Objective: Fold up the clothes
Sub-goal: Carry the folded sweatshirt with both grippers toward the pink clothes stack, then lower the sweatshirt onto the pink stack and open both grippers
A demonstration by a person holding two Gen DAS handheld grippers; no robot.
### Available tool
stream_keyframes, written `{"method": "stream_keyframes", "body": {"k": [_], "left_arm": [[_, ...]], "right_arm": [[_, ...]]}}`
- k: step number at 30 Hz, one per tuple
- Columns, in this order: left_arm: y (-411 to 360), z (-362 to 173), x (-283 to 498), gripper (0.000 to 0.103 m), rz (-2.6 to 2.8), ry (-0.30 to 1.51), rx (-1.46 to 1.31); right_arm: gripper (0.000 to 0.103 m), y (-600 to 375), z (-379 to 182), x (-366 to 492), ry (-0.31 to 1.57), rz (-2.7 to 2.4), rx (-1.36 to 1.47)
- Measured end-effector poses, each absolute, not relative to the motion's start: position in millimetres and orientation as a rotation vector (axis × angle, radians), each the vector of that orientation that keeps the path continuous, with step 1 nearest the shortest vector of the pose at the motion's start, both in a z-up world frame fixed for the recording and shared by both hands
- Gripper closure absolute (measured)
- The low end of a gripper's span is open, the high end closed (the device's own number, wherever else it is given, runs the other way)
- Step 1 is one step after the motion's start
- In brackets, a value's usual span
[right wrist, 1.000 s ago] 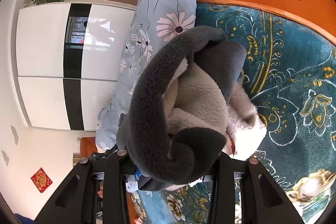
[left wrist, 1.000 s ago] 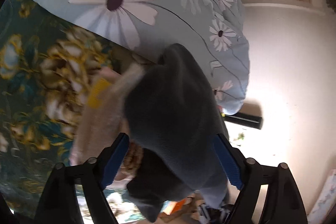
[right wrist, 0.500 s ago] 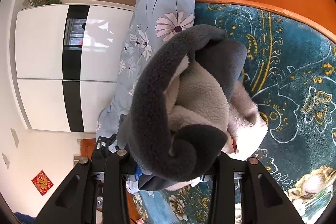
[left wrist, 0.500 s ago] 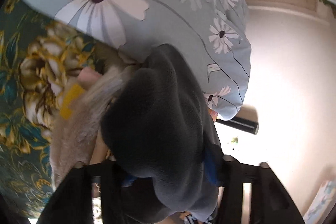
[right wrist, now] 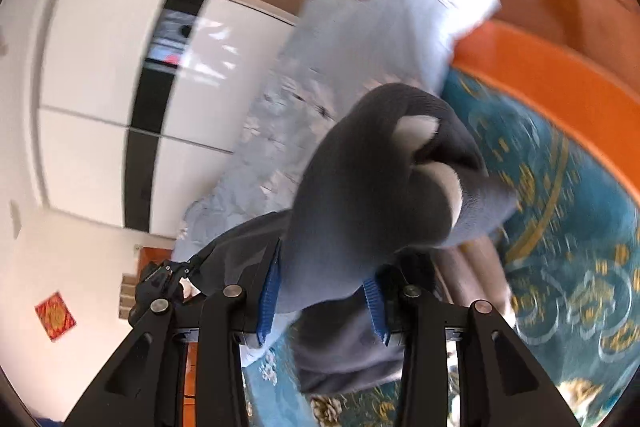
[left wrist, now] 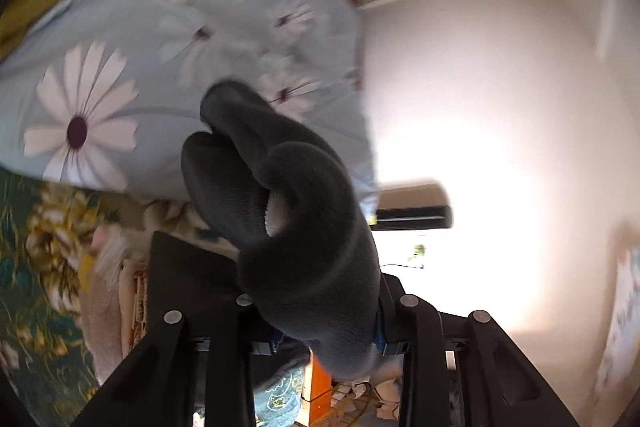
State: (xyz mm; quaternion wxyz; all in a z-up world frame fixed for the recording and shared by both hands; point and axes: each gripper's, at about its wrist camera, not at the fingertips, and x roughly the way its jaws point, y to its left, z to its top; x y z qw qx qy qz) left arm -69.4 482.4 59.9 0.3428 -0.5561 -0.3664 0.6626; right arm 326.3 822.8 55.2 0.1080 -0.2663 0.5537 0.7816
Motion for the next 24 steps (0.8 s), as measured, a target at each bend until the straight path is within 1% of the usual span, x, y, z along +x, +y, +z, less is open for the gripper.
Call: {"method": "stream_keyframes", "body": {"k": [2,5,8,9,10,12,14,15,17,18,20,24], "left_arm": [[466.6,59.9,-47.8,0.069,1.711,-0.922,-1.41],[445.0,8.1,-12.9,0.069,1.69,-0.926,-1.571],[423.4,-45.9,22.0,0.069,1.66,-0.93,-1.741],[418.1,-57.0,25.5,0.069,1.65,-0.96,-1.77],[413.2,-66.9,27.6,0.069,1.639,-0.995,-1.794],[412.0,-68.2,26.4,0.069,1.634,-0.992,-1.79],[415.4,-63.7,23.4,0.069,1.638,-0.969,-1.776],[417.3,-61.3,21.8,0.069,1.64,-0.957,-1.77],[421.0,-56.7,18.6,0.069,1.644,-0.933,-1.757],[422.9,-54.4,16.9,0.069,1.646,-0.921,-1.75],[420.2,-53.9,22.2,0.069,1.638,-0.938,-1.76],[420.2,-58.3,24.8,0.069,1.631,-0.931,-1.768]], "right_arm": [[0.068,818.7,64.3,331.5,1.614,2.358,-0.746],[0.068,812.4,77.9,339.4,1.589,2.446,-0.686],[0.068,796.1,31.1,350.0,1.681,2.312,-0.789],[0.068,790.2,12.8,352.9,1.721,2.248,-0.807],[0.067,784.1,-6.4,355.8,1.761,2.178,-0.823],[0.066,779.5,-23.2,356.1,1.789,2.117,-0.81],[0.045,775.7,-38.0,355.9,1.81,2.064,-0.793],[0.042,777.5,-40.0,355.3,1.809,2.053,-0.763],[0.028,786.4,-38.2,350.2,1.813,2.034,-0.671],[0.026,792.5,-38.3,343.7,1.815,2.025,-0.633],[0.017,804.1,-41.9,328.1,1.81,1.981,-0.636],[0.016,824.4,-58.7,295.0,1.807,1.846,-0.698]]}}
